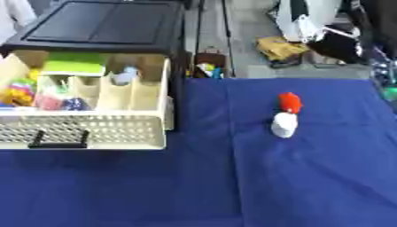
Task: Pick up objects from table and place into drawer.
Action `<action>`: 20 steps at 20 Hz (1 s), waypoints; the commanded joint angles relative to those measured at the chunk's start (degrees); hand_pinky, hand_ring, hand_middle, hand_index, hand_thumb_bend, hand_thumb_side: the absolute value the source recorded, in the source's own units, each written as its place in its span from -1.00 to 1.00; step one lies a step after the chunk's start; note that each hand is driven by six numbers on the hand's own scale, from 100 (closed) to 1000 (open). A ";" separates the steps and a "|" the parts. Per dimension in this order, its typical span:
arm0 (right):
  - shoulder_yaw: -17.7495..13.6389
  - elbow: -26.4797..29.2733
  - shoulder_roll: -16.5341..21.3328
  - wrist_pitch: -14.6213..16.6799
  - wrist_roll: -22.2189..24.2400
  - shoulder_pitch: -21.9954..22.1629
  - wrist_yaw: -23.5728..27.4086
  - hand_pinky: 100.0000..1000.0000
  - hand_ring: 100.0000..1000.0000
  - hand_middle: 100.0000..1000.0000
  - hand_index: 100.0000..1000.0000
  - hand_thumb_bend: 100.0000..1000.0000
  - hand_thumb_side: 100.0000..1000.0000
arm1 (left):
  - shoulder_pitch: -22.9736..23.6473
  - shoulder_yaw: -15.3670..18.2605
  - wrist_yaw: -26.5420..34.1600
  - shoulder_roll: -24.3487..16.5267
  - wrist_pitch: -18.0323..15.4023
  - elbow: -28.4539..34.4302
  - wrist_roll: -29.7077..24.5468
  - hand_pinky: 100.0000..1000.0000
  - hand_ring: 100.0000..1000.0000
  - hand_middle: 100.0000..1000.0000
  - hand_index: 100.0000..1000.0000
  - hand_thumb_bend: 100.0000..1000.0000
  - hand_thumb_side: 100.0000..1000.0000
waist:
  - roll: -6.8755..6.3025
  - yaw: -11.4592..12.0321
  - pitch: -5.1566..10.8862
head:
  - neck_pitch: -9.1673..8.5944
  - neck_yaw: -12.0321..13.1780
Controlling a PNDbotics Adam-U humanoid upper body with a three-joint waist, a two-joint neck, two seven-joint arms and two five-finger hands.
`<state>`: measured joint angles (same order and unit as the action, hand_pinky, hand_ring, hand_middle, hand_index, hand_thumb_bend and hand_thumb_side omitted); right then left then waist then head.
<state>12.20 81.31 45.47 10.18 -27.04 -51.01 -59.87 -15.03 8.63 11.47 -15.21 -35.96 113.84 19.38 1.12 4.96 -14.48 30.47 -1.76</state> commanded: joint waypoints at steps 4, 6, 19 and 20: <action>-0.30 -6.62 0.95 1.84 4.34 -4.05 -4.60 0.51 0.69 0.59 0.82 -0.61 0.72 | -0.01 -0.10 0.31 -1.80 -0.11 0.75 -0.49 -0.34 -0.02 0.22 0.61 0.02 1.00 | -0.11 -0.04 1.31 | 0.30 -0.25; -0.66 -9.26 0.44 2.62 5.97 -5.17 -6.16 0.52 0.71 0.61 0.83 -0.61 0.71 | 0.04 -0.11 0.35 -1.83 -0.09 0.75 -0.54 -0.34 -0.02 0.22 0.61 0.02 1.00 | -0.09 -0.13 1.37 | 0.34 -0.28; -4.09 -27.35 -2.64 5.46 17.09 -12.04 -15.59 0.49 0.68 0.52 0.78 -0.18 0.89 | 0.40 -0.10 0.34 -1.91 0.09 0.75 -0.56 -0.34 -0.02 0.22 0.61 0.02 1.00 | 0.01 -0.56 1.77 | 0.48 -0.20; -4.22 -28.71 -3.00 5.40 17.93 -12.70 -16.41 0.47 0.65 0.49 0.76 -0.20 0.94 | 0.42 -0.11 0.33 -1.90 0.12 0.75 -0.56 -0.34 -0.02 0.22 0.61 0.02 1.00 | 0.02 -0.58 1.80 | 0.50 -0.21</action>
<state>8.91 53.72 41.57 15.60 -10.11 -62.20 -74.99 -14.38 8.59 11.58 -15.64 -35.97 113.84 18.96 1.17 4.40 -14.01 30.69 -1.81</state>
